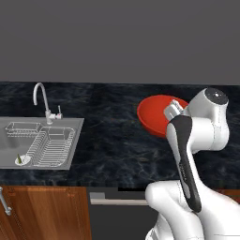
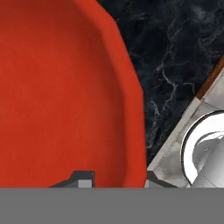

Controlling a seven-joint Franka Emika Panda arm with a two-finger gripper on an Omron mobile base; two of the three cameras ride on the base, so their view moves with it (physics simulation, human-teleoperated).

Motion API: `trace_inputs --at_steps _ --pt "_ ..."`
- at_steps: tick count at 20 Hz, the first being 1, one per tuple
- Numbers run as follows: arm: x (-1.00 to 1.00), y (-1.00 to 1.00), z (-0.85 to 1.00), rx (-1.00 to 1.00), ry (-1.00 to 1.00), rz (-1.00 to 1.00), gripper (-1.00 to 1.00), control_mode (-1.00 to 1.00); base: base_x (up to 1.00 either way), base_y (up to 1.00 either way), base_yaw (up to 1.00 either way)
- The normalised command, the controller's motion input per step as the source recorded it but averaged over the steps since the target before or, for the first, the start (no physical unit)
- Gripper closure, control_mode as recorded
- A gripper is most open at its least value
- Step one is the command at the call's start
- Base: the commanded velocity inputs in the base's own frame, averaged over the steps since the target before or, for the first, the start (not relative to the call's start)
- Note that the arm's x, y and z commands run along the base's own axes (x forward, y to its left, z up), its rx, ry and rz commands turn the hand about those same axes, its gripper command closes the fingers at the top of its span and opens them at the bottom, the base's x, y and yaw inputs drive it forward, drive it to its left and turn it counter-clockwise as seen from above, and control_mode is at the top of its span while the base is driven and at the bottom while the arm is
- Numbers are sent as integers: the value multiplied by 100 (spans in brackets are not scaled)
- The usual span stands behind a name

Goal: Clear the mugs and bowl far away from the sink.

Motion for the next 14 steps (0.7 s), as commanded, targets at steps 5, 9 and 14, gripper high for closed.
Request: trace_inputs --at_steps 5,9,14 --pt "-64 0 42 -14 1 0 100 -100 0 0 0" --pt "-22 0 43 -1 0 0 100 -100 0 0 0" --pt "-2 0 24 -3 -12 0 100 -100 0 0 0"
